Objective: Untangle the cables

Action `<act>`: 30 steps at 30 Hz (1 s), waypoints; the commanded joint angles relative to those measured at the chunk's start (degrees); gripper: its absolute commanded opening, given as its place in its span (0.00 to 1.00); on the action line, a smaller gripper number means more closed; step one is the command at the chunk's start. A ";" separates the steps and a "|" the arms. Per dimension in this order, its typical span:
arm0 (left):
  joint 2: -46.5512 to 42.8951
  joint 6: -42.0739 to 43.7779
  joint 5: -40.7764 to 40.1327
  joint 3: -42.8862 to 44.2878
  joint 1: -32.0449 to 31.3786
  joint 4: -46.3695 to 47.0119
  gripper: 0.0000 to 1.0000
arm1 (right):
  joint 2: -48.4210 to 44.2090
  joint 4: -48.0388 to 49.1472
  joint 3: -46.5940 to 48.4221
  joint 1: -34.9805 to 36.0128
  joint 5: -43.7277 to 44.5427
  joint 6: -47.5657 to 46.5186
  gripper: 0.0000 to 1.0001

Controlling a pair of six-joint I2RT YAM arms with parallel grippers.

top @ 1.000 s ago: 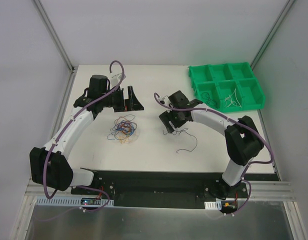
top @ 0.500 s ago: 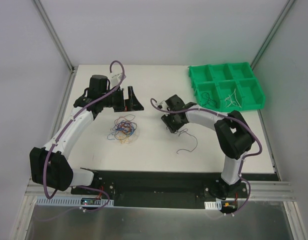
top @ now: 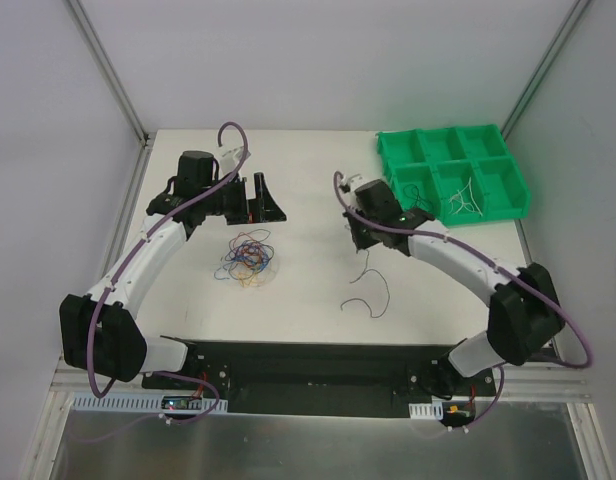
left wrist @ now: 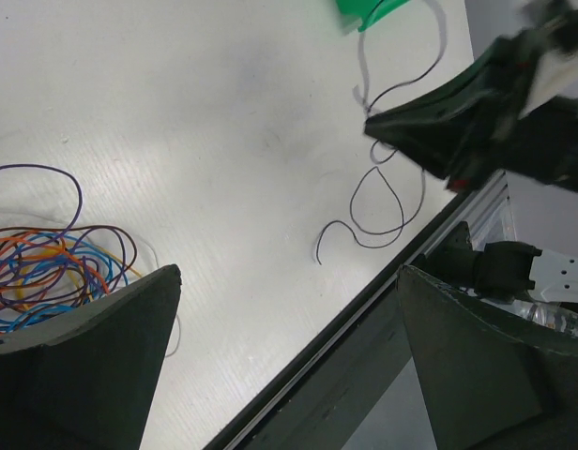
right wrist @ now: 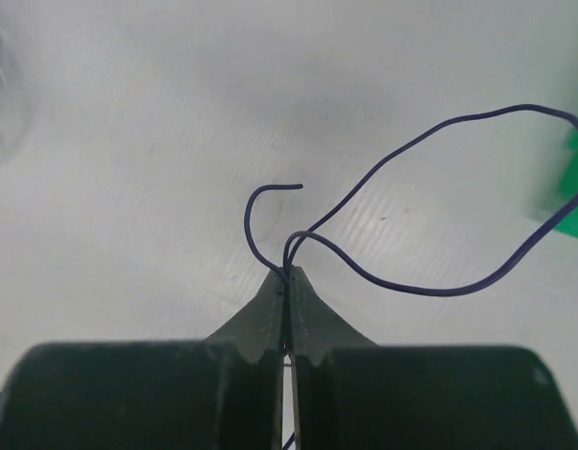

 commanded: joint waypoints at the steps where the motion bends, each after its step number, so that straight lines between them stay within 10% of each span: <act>1: -0.42 0.58 0.88 -0.31 0.75 0.85 0.98 | -8.75 -1.17 7.11 -6.01 0.95 6.74 0.00; 30: 0.98 -0.48 3.25 -0.92 0.75 2.44 0.99 | 14.09 -8.48 74.54 -34.67 -6.08 0.86 0.00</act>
